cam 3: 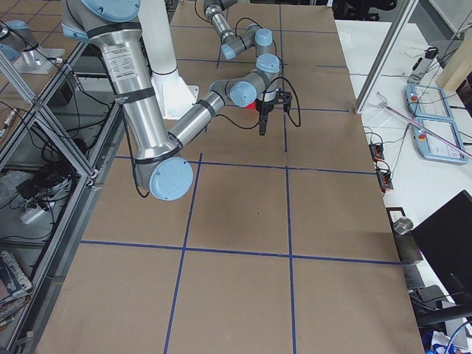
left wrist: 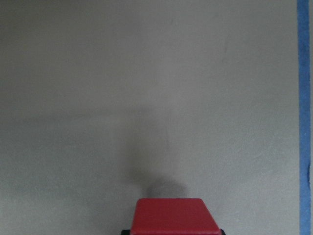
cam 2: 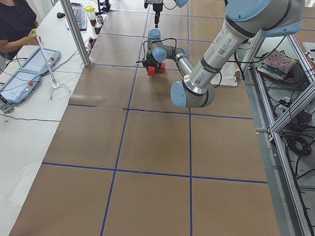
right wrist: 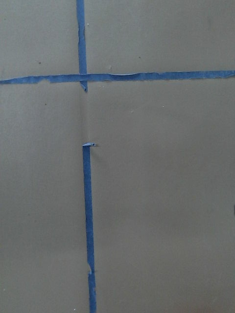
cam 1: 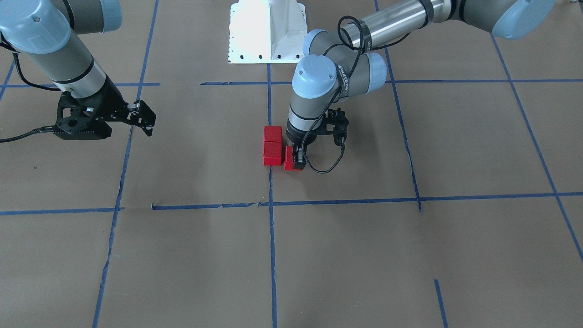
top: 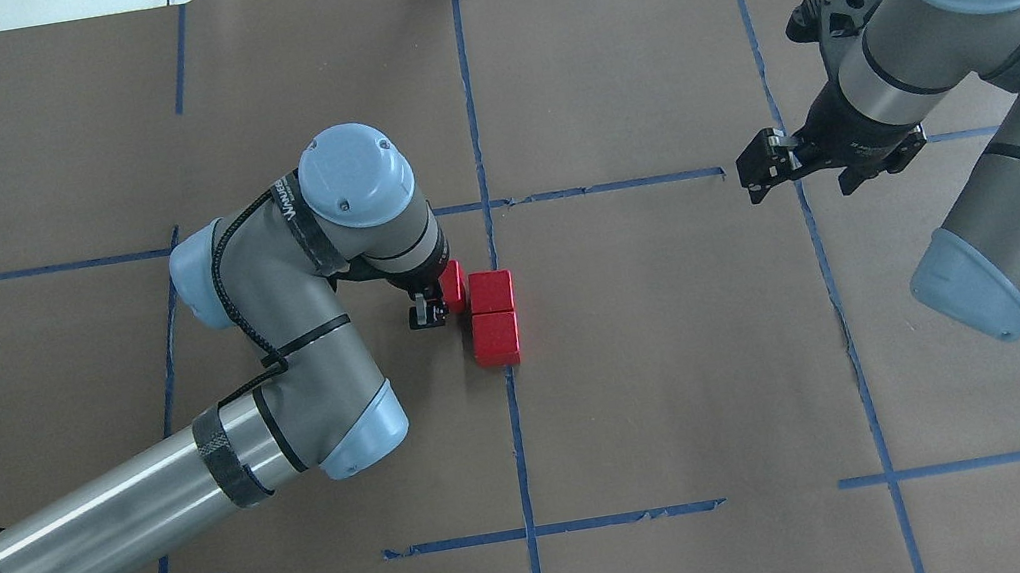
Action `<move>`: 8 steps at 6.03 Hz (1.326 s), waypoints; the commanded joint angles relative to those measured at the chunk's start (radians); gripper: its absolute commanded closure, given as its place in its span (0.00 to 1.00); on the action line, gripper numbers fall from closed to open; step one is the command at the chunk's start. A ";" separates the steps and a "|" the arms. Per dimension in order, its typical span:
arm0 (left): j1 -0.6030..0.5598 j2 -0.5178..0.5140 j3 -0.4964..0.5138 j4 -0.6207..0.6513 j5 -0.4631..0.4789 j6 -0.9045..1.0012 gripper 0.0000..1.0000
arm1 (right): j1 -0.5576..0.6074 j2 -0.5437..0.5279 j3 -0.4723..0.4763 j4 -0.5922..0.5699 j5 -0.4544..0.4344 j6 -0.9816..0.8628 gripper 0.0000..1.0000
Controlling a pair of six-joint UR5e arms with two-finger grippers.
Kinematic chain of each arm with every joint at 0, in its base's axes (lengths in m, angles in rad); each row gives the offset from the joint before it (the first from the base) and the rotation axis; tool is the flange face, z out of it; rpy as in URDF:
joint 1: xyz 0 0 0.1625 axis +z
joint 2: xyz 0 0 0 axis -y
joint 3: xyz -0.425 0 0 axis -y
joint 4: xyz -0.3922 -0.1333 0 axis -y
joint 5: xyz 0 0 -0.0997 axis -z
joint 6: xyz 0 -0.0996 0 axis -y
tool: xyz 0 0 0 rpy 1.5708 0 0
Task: Form red blocks into L shape at center
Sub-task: 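Place the cube beside the farther cube of the column and release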
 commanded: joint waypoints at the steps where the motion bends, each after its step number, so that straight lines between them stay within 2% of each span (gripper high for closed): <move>1: 0.000 -0.004 0.008 0.009 0.000 -0.001 1.00 | 0.000 0.000 -0.003 0.000 -0.002 0.000 0.00; 3: 0.002 -0.007 0.006 0.034 -0.002 0.000 1.00 | 0.000 0.000 -0.005 0.000 0.000 0.000 0.00; 5: 0.002 -0.007 0.003 0.046 -0.044 -0.003 1.00 | 0.000 0.000 -0.008 -0.002 0.001 0.000 0.00; 8: 0.003 -0.024 0.008 0.052 -0.045 -0.020 1.00 | 0.000 0.000 -0.006 -0.002 0.001 0.000 0.00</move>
